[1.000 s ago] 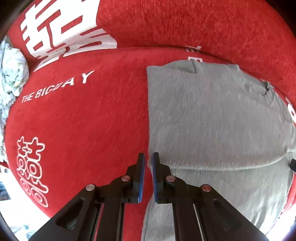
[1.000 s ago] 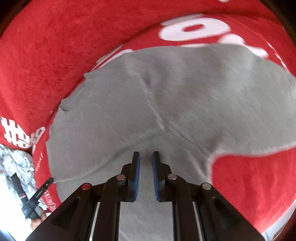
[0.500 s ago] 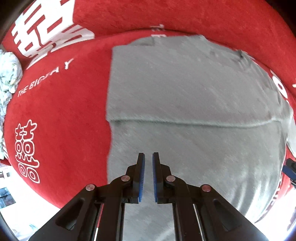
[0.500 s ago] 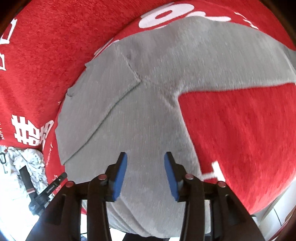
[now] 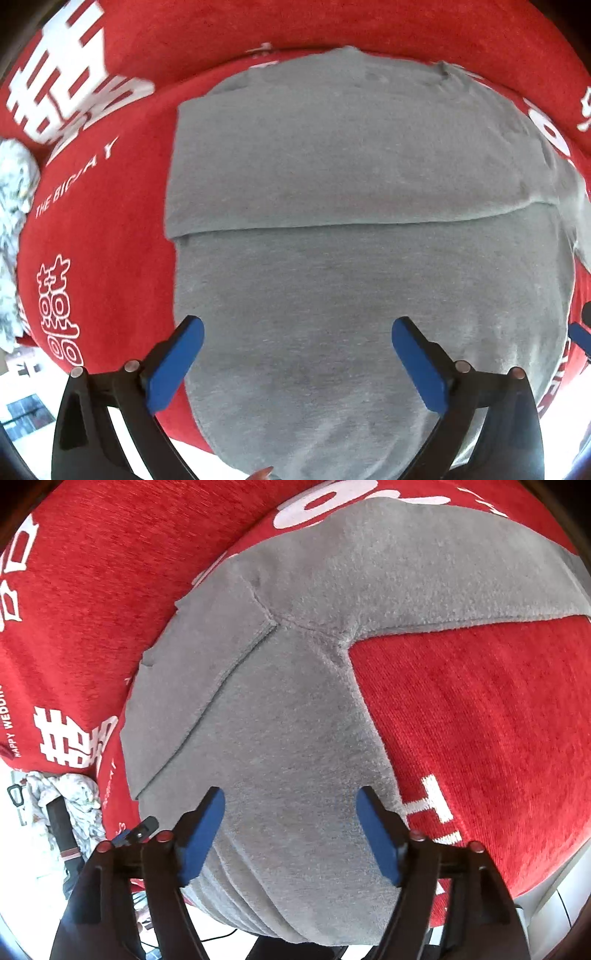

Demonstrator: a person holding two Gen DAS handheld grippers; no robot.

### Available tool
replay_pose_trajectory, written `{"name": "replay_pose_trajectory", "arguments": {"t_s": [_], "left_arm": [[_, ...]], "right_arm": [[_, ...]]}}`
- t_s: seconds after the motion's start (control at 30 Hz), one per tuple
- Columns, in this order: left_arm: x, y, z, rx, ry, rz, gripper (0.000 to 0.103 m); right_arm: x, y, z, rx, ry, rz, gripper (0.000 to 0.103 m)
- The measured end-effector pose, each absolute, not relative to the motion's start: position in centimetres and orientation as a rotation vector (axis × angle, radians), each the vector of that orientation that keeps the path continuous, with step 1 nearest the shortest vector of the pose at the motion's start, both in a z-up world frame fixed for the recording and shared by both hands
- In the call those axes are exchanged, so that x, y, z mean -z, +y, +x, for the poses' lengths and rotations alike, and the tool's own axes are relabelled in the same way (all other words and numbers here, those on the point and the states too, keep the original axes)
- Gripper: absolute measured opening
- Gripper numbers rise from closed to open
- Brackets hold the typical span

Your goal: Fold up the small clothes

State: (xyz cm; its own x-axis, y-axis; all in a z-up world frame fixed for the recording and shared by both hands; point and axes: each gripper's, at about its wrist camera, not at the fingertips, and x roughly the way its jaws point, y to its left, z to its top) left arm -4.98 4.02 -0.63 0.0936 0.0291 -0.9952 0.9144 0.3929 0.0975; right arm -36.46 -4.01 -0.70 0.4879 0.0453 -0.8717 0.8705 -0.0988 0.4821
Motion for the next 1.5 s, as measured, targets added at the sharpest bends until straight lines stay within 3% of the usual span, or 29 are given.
{"name": "replay_pose_trajectory", "arguments": {"t_s": [0.7, 1.0, 1.5], "left_arm": [[0.2, 0.8, -11.3, 0.936, 1.273, 0.940, 0.102], [-0.4, -1.0, -13.2, 1.050, 1.214, 0.929, 0.102], [0.2, -4.0, -15.2, 1.035, 1.302, 0.854, 0.102]], "right_arm": [[1.0, -4.8, -42.3, 0.891, 0.686, 1.593, 0.081], [1.1, -5.8, -45.9, 0.925, 0.529, 1.638, 0.081], [3.2, -8.9, -61.1, 1.240, 0.123, 1.777, 0.081]]}}
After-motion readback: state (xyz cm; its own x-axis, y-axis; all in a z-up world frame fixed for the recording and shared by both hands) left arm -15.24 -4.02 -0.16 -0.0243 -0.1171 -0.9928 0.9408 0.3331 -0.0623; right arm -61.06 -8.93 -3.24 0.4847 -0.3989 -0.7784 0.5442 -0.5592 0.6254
